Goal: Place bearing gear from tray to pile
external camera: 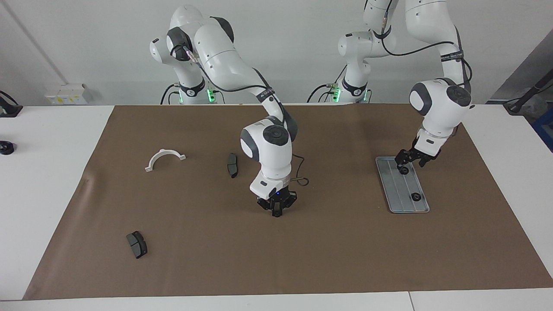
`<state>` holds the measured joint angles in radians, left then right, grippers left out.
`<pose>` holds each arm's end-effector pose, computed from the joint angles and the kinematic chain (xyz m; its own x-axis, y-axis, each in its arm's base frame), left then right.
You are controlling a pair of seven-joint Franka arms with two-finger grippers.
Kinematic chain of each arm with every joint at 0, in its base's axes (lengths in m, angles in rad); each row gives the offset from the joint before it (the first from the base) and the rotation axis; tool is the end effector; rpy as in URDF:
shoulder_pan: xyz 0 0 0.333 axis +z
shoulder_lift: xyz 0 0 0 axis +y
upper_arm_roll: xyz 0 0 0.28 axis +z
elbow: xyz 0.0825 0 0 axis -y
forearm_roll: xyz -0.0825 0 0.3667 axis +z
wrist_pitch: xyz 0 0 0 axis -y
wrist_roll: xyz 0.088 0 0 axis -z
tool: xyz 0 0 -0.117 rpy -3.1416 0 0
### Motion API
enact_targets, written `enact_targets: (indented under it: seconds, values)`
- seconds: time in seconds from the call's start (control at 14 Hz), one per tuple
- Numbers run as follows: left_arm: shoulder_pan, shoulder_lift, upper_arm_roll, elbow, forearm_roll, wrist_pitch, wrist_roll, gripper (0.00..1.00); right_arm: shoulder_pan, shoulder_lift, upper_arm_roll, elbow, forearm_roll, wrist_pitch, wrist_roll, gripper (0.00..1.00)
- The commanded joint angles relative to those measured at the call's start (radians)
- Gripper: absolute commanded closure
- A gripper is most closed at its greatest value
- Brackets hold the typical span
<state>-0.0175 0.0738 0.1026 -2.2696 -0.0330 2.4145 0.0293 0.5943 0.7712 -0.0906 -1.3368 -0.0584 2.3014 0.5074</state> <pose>0.5174 0.0438 0.2990 0.9943 0.0793 0.0718 0.0785 -0.9968 0.0140 0.6251 0.3586 0.2634 0.9732 0.0619 0.2213 0.0620 -0.9981 0.0063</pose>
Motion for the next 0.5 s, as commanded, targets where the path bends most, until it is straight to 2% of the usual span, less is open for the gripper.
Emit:
enact_targets:
  seconds: [0.0,0.14,0.21,0.43]
  values:
    - [0.014,0.006,-0.011,-0.016,0.018,0.034,0.006,0.18,-0.011,-0.01,0.005,0.005,0.002,-0.011,-0.02,1.0]
    - [0.014,0.014,-0.011,-0.016,0.018,0.034,0.006,0.24,-0.034,-0.056,0.002,0.004,0.003,-0.048,-0.02,1.0]
    - [0.014,0.018,-0.011,-0.016,0.018,0.035,0.006,0.24,-0.065,-0.084,0.002,-0.005,0.003,-0.062,-0.021,1.0]
    - [0.014,0.033,-0.011,-0.016,0.018,0.041,0.006,0.28,-0.154,-0.205,0.002,-0.099,0.003,-0.092,-0.091,1.0]
